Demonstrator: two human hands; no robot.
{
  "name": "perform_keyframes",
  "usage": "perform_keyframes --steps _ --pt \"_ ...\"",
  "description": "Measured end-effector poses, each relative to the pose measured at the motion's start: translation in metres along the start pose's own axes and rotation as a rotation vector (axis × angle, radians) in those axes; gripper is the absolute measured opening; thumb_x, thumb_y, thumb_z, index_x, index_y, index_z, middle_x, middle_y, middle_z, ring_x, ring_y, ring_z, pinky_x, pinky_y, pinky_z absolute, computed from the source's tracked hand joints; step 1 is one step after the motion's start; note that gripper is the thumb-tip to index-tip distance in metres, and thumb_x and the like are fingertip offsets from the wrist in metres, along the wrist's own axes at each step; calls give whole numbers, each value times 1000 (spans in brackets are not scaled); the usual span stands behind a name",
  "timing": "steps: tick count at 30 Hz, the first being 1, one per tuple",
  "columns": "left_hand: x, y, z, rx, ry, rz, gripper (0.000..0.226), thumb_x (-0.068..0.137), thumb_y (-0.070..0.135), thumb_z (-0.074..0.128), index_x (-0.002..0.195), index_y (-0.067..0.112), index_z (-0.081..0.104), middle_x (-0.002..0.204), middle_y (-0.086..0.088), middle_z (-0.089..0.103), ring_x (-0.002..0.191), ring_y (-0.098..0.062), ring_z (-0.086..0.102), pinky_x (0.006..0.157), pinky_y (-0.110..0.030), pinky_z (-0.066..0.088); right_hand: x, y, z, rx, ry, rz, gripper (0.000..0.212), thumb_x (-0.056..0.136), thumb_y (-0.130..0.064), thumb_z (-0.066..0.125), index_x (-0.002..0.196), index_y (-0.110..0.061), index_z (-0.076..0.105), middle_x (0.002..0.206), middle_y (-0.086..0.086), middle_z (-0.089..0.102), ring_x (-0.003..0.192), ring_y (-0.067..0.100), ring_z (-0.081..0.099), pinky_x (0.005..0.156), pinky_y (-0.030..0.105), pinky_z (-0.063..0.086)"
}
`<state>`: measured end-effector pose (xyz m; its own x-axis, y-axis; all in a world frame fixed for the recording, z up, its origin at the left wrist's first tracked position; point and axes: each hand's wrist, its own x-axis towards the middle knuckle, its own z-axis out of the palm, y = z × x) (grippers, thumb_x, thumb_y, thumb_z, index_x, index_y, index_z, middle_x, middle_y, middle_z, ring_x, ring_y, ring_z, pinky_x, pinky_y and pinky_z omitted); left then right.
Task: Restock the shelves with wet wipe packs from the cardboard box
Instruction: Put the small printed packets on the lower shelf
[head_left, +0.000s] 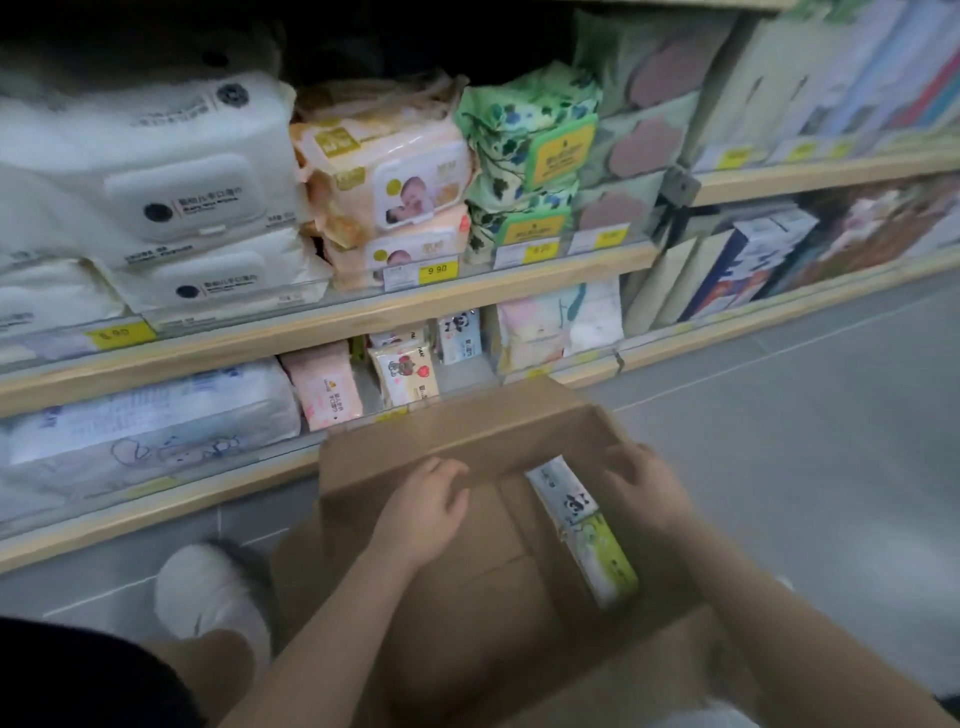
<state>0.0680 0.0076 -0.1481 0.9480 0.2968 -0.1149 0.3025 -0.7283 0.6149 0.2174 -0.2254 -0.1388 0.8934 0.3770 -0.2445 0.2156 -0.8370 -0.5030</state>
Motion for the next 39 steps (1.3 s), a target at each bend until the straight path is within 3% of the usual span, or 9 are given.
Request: perform_keyframes --steps 4,10,14,19,25,29,33,36,39 --pt "5 33 37 -79 -109 7 27 92 24 52 118 21 57 117 5 57 109 -11 55 93 -26 43 -19 47 0 57 84 63 27 91 -11 57 117 -5 60 115 11 55 103 29 59 81 18 35" --pt "12 56 107 -225 -266 -131 27 91 15 57 118 16 58 111 2 64 95 -2 56 78 -5 35 -27 98 22 175 118 164 22 95 -22 53 111 -9 62 111 9 58 102 28 60 86 25 40" --pt "21 55 152 -250 -366 -223 25 88 7 59 114 9 60 109 -4 65 95 -10 58 81 -11 39 -31 107 37 159 147 141 34 98 -37 39 115 -17 61 109 5 59 107 23 54 92 26 36" --pt "40 53 205 -298 -409 -320 20 86 7 61 106 7 63 106 -11 68 100 -25 63 91 -32 48 -27 118 42 154 195 134 54 92 -54 26 115 -21 61 106 2 60 104 21 54 91 25 36" --pt "59 61 247 -301 -261 -474 41 80 17 72 110 1 50 106 -21 65 98 -37 61 80 -37 47 -27 124 43 183 197 154 61 88 -56 21 117 -20 61 108 2 59 104 21 53 93 29 38" --pt "61 63 262 -377 -155 -658 60 65 1 81 111 -4 43 111 -26 59 98 -38 61 80 -37 49 -28 126 44 222 204 168 60 88 -57 22 117 -22 60 107 -1 57 103 19 52 93 29 40" --pt "57 60 255 -478 -207 -746 24 73 3 77 75 8 53 101 -23 66 96 -33 63 80 -30 44 -29 126 45 201 215 169 59 88 -58 23 117 -21 60 105 -1 57 101 20 53 92 31 41" --pt "45 43 246 -500 -242 -737 15 73 11 78 80 7 65 96 -16 70 93 -31 65 85 -33 49 -31 121 44 145 227 149 54 92 -54 27 117 -19 59 106 1 57 103 22 53 92 32 40" --pt "32 10 231 -610 -228 -752 15 68 10 80 76 13 68 86 -11 71 87 -29 68 85 -46 54 -33 117 42 53 238 127 46 94 -44 32 119 -15 59 110 5 57 105 26 52 92 33 39"
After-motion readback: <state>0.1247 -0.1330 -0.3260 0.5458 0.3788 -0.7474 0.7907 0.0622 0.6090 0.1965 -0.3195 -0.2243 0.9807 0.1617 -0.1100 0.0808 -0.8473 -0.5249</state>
